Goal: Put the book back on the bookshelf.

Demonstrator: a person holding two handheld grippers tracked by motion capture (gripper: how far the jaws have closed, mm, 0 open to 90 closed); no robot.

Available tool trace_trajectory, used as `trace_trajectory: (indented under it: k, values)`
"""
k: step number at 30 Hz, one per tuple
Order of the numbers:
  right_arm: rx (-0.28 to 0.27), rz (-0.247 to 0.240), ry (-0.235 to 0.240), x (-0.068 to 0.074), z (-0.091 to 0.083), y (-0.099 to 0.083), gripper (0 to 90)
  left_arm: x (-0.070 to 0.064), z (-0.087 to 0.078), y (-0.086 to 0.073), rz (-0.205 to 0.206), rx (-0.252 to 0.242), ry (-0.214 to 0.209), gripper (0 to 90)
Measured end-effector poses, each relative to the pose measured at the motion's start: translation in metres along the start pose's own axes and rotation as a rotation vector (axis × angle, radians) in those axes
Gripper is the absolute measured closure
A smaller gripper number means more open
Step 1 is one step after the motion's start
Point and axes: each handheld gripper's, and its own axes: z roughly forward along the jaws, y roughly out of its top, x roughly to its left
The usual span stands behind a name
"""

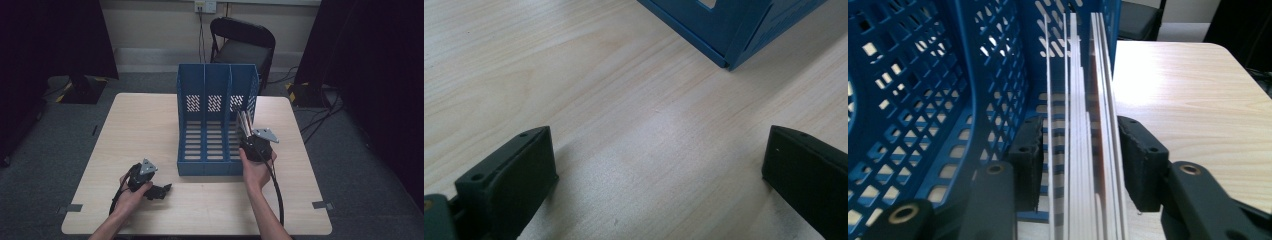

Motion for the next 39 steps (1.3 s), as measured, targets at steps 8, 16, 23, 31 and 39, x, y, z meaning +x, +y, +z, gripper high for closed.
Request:
trace_trajectory:
  k: [8,16,23,31,39]
  values:
    - [-0.010,0.000,0.048,-0.004,-0.001,-0.001,47.8,0.000,0.000,0.000,0.003,0.001,-0.003,0.0]
    - [-0.002,-0.009,0.130,-0.014,-0.007,0.002,36.5,0.000,0.000,0.000,0.000,-0.001,-0.003,0.0]
    - [0.005,-0.020,0.218,-0.024,-0.015,0.005,28.0,0.002,-0.001,-0.001,-0.001,0.000,-0.005,0.0]
    - [0.001,-0.026,0.253,-0.031,-0.023,0.006,21.7,0.002,-0.001,-0.001,-0.002,0.001,-0.006,0.0]
    - [0.021,-0.032,0.295,-0.034,-0.030,0.002,18.7,0.003,-0.002,-0.002,-0.003,0.002,-0.002,0.0]
